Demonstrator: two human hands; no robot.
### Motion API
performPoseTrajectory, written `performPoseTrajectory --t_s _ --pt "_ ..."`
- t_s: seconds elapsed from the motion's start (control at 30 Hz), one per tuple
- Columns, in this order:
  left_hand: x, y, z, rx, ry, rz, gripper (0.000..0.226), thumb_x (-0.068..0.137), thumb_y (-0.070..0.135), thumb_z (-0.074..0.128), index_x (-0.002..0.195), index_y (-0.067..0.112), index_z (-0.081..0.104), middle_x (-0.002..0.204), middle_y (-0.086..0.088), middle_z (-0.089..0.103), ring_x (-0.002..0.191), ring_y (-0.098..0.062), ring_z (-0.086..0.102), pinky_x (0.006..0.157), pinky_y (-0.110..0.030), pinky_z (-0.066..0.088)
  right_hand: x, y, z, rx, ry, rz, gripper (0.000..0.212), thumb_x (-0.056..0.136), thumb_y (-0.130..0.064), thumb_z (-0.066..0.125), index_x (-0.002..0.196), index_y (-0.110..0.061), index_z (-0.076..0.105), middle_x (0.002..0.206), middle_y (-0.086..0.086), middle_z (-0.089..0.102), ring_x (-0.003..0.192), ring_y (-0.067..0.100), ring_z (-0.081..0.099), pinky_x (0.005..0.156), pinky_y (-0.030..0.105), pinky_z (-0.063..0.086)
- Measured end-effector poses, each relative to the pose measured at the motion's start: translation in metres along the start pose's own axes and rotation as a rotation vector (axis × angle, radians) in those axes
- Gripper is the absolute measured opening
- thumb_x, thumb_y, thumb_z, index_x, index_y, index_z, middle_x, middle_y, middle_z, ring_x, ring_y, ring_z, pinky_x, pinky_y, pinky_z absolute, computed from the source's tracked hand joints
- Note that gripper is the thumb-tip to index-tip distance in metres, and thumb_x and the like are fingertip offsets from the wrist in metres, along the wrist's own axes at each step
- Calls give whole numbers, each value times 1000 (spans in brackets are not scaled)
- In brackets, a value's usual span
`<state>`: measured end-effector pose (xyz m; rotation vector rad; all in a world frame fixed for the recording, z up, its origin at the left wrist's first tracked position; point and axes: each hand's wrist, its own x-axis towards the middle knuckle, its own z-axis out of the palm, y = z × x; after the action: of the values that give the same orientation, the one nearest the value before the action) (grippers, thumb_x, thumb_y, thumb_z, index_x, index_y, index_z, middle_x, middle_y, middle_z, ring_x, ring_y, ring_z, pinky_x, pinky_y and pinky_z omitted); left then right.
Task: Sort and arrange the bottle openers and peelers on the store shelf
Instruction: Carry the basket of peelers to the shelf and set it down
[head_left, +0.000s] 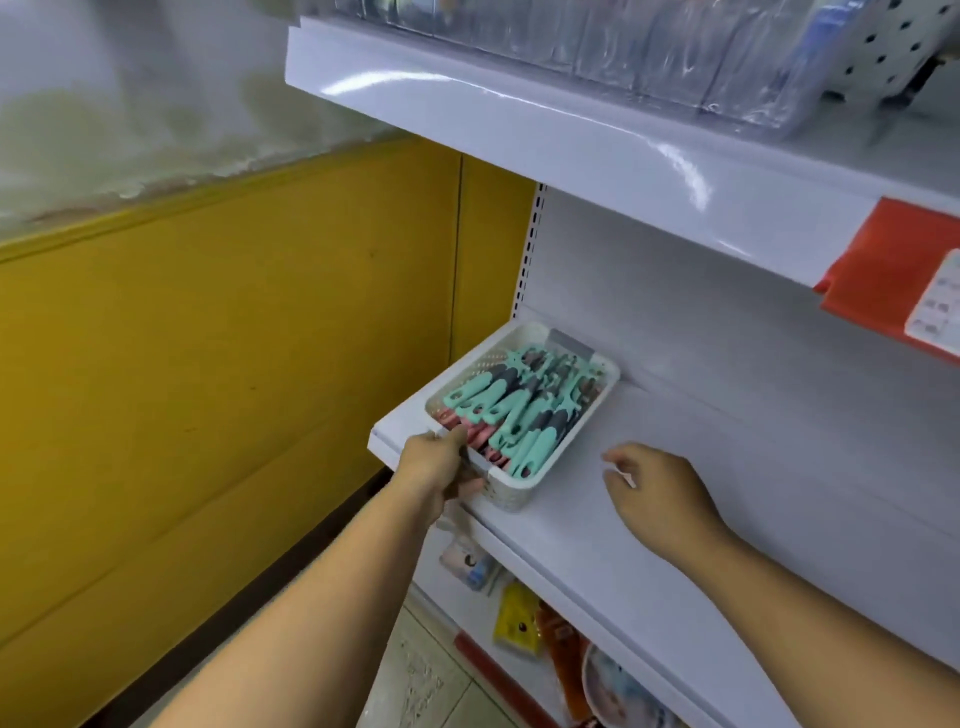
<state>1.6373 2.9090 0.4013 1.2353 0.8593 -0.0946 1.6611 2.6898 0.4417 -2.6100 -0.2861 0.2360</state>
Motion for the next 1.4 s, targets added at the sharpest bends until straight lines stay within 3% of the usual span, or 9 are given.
performPoseTrajectory --t_s 0.13,0.27,0.43,0.57,0.7,1.07,1.2,1.33,1.4 --pt "25 15 23 2 4 20 36 95 37 54 111 5 58 100 -15 69 82 -28 70 67 -36 60 -5 28 -8 -174 -61 18 41 97 -24 48 138 -16 45 143 2 45 126 19 48 101 27 39" --pt "34 29 36 84 58 91 41 94 46 49 107 8 53 107 -14 67 89 -28 69 62 -33 58 -13 47 -15 -327 -127 46 49 99 -27 43 145 -16 32 155 1 25 139 18 30 109 28 31" --pt "23 18 39 411 -17 194 53 95 53 39 131 14 38 126 -9 55 100 -30 63 70 -36 57 -33 51 -20 -316 -126 82 55 100 -27 42 150 -17 22 159 1 14 144 19 18 113 31 26" --pt "-2 -3 46 670 -22 305 61 97 47 39 146 17 19 147 -8 40 124 -32 49 96 -40 48 -72 50 -24 -286 -141 91 58 100 -28 40 151 -19 14 160 1 8 146 19 11 114 32 24" --pt "-51 -27 72 985 -137 425 64 96 47 42 147 13 24 150 -13 36 133 -34 39 109 -42 35 -136 60 -44 -267 -93 151 59 99 -28 40 152 -20 14 160 1 6 147 19 9 113 33 25" --pt "-419 -156 179 1873 -736 1182 58 99 51 29 147 19 29 155 -6 24 144 -23 17 114 -40 20 -485 139 -124 -324 114 373 59 94 -25 46 147 -14 26 156 10 18 144 31 15 117 40 19" --pt "-582 -208 234 1843 -977 1344 59 99 52 25 150 21 23 159 -3 14 147 -22 9 117 -40 11 -648 174 -162 -355 245 579 55 97 -36 43 145 -13 29 153 13 25 141 31 21 114 44 26" --pt "-750 -271 282 1760 -1292 1458 60 99 52 27 150 21 22 159 -1 14 146 -24 13 118 -39 14 -817 209 -209 -393 337 836 58 98 -42 39 147 -14 26 154 15 23 142 32 18 113 47 25" --pt "-830 -305 294 1701 -1360 1540 62 99 51 28 151 19 17 159 -2 11 146 -24 11 118 -40 14 -895 218 -231 -413 416 973 59 98 -41 38 148 -13 25 154 15 23 144 32 17 114 46 25"
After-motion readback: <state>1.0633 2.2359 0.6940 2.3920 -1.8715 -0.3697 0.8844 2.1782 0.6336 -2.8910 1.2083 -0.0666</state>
